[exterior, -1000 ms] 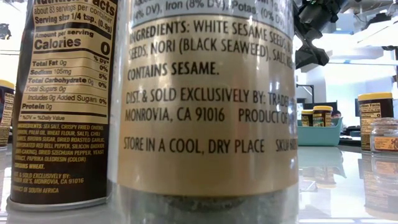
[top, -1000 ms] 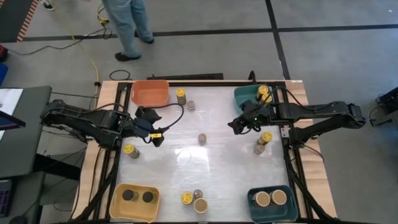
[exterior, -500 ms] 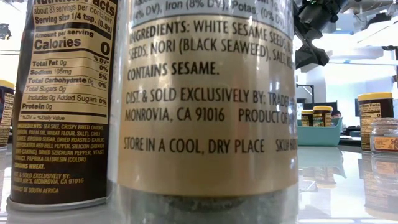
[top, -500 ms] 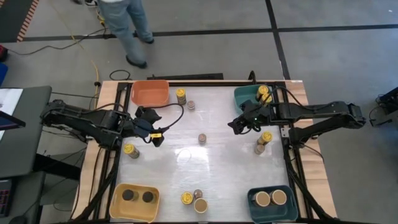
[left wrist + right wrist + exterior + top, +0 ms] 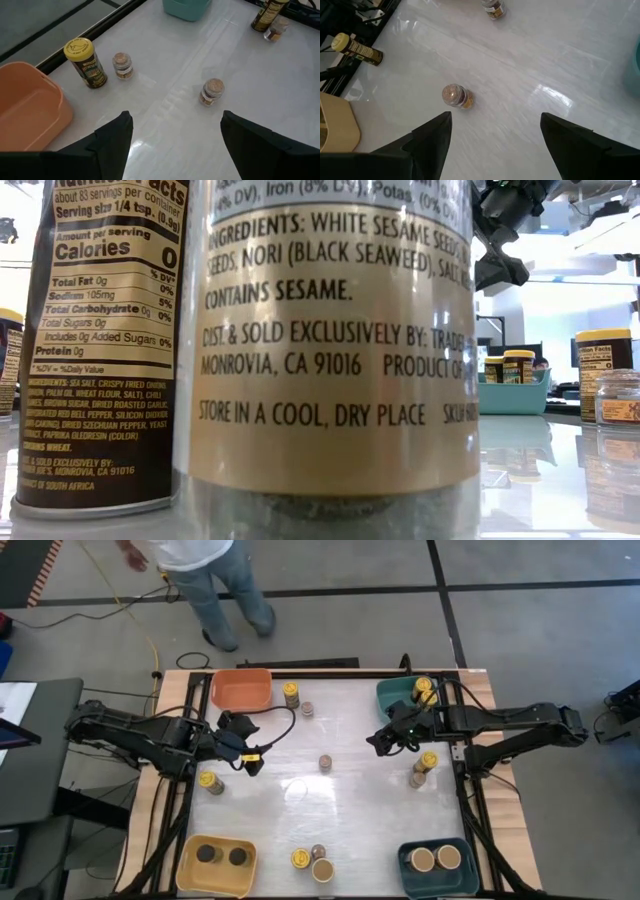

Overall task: Sort spices by type
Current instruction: Put the center brown small seasoning bottle into the orange bin

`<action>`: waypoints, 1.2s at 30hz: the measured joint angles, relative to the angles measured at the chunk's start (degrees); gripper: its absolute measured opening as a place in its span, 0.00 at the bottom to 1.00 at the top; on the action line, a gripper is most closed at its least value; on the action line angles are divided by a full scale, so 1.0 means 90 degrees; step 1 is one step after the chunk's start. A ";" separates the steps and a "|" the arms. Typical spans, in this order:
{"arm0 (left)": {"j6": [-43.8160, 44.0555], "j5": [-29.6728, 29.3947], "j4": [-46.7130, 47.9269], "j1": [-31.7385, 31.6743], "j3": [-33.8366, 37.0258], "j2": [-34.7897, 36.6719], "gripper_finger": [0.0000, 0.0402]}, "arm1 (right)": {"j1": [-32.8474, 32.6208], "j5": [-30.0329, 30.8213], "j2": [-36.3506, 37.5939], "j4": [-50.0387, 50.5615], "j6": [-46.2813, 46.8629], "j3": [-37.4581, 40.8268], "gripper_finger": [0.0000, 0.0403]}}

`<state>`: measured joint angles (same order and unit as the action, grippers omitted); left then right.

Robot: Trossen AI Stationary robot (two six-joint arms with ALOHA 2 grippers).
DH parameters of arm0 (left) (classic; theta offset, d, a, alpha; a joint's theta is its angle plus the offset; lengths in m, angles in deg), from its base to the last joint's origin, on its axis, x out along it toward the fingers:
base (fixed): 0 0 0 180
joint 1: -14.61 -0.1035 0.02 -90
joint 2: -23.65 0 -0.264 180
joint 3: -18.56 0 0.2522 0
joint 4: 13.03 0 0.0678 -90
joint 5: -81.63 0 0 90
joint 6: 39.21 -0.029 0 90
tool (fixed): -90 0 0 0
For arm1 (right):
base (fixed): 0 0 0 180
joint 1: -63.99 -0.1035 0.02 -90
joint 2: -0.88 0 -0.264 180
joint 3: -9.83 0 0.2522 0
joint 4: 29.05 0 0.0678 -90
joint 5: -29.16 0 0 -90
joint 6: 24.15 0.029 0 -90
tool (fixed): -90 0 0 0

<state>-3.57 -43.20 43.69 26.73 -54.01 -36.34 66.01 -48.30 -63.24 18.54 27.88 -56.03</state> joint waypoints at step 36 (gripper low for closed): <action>0.0089 -0.0043 0.0000 0.0000 0.0000 0.0000 0.86 | -0.0001 -0.0002 0.0002 0.0001 -0.0013 0.0000 0.82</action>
<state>-2.77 -43.59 43.69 26.73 -54.01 -36.34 65.99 -48.33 -63.21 18.55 27.77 -56.03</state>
